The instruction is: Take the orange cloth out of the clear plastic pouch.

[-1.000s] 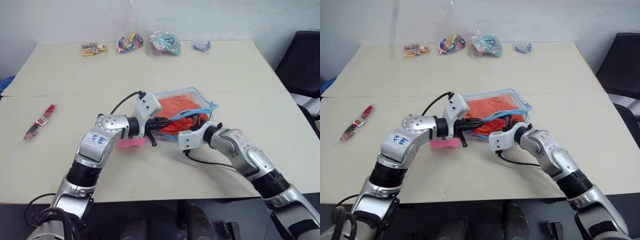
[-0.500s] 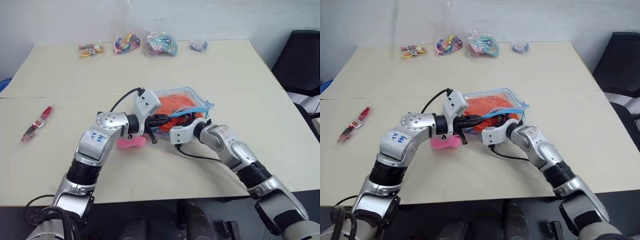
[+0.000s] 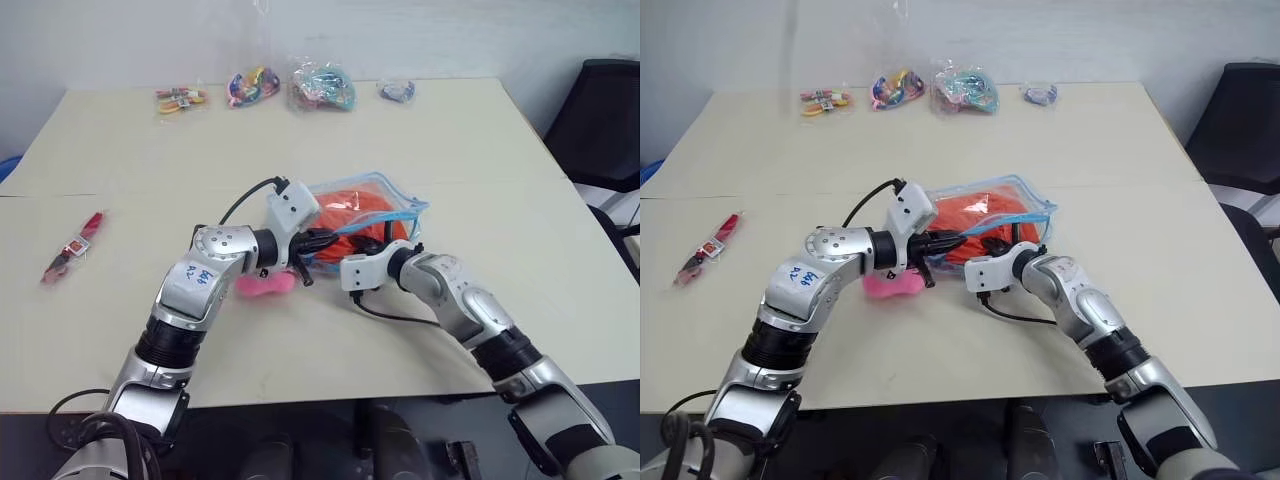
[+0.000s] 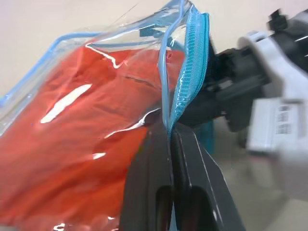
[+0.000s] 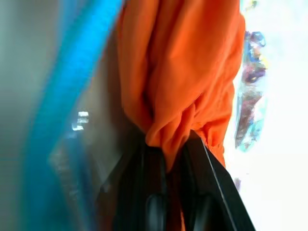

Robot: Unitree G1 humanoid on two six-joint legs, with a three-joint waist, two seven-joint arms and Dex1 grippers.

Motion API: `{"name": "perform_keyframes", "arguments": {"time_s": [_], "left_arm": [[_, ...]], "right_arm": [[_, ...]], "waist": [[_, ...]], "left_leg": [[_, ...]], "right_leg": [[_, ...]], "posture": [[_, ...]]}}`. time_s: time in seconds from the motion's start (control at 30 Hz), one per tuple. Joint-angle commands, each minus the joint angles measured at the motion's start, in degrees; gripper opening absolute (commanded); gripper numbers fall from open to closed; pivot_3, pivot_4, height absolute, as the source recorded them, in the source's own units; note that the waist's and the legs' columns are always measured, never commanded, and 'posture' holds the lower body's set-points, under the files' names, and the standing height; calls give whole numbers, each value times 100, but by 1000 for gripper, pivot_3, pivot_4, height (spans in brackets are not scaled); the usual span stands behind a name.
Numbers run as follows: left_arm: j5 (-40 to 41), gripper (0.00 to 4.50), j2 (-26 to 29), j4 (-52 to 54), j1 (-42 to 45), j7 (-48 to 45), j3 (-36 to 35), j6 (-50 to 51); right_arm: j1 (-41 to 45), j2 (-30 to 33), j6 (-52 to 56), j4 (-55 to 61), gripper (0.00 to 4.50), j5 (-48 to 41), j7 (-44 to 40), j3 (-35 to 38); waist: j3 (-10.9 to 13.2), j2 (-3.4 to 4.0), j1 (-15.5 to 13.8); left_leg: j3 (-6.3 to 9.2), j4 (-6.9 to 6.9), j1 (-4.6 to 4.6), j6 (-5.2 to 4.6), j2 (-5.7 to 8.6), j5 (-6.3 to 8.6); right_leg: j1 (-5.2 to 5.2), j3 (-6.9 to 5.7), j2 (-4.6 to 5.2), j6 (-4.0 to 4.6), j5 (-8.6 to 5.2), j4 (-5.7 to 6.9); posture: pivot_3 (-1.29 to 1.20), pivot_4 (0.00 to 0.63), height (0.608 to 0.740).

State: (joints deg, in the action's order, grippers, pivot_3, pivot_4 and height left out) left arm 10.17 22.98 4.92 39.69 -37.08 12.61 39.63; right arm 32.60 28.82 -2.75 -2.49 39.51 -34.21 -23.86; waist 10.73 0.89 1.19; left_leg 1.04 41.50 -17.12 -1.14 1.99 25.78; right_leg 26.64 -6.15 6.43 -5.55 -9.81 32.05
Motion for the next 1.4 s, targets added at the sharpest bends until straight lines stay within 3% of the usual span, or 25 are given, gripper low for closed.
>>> {"name": "perform_keyframes", "arguments": {"time_s": [0.03, 0.23, 0.47, 0.6, 0.77, 0.93, 0.97, 1.07, 1.27, 1.4], "left_arm": [[-261, 0, -180, -439, 246, 305, -39, -346], [-430, 0, -485, -1179, 752, 462, -100, -708], [-653, 0, -272, -1406, 684, -24, 136, -1181], [-666, 978, 5, -1259, 500, -418, 193, -1405], [-682, 2725, 336, -1188, 375, -761, 123, -1713], [-460, 4327, 710, -1055, 351, -1258, -52, -1815], [-259, 4476, 789, -957, 360, -1477, -154, -1723], [550, 4476, 998, -542, 387, -2181, -561, -1287], [1805, 4476, 1539, 13, 499, -2830, -1298, -184], [1928, 4476, 1789, 76, 407, -2908, -1414, -110]], "right_arm": [[-451, 246, 429, 1632, 37, -1007, -1150, 389], [-1003, 702, 976, 2863, 37, -1479, -1892, 719], [-1013, 1195, 2639, 4240, 37, -2766, -2702, 2041], [-715, 1772, 3889, 4686, 37, -3763, -3185, 3064], [-112, 2766, 4910, 4157, 37, -4663, -3481, 4188], [-130, 3672, 3605, 2316, 37, -4257, -3091, 4413], [-157, 3794, 3128, 1886, 37, -4054, -2873, 4367], [-364, 3989, 1604, 918, 37, -3411, -2108, 4219], [-1658, 3763, -1464, -169, 37, -2010, 3, 3954], [-2524, 2979, -1921, -345, 37, -2020, 651, 3753]], "waist": [[0, 1, -21], [1, 0, -143], [1, 0, -151], [1, 1, -153], [3, 2, -193], [3, 1, -260], [3, 1, -259], [3, 1, -254], [3, 2, -206], [3, 2, -192]], "left_leg": [[1, 0, -2, 0, 1, 0], [-12, 3, -4, -1, 5, 0], [-16, 2, -6, -2, 5, -1], [-7, 1, -3, -3, 4, -1], [-5, 1, -4, -4, 3, -1], [-19, 1, -4, -9, 10, 1], [-27, -1, -4, -11, 12, 0], [-36, -3, -6, -11, 10, 0], [-50, -13, 2, -9, 1, -1], [-48, -15, 7, -5, -5, -2]], "right_leg": [[1, -1, -1, 0, 0, -2], [-3, -7, 0, -2, 1, -2], [-2, -10, -1, -2, 2, -2], [-2, -7, 3, -2, 2, -2], [-1, -6, 5, -2, 2, -3], [-4, -5, 11, -3, 3, -4], [-3, -4, 13, -4, 3, -4], [-1, -4, 12, -4, 3, -4], [-1, -3, 10, -4, 2, -3], [-6, -4, 6, -3, 2, -3]], "posture": [[0, 150, 740], [0, 150, 740], [0, 150, 740], [0, 150, 740], [0, 150, 740], [0, 150, 740], [0, 150, 740], [0, 150, 740], [0, 150, 740], [0, 150, 740]]}}
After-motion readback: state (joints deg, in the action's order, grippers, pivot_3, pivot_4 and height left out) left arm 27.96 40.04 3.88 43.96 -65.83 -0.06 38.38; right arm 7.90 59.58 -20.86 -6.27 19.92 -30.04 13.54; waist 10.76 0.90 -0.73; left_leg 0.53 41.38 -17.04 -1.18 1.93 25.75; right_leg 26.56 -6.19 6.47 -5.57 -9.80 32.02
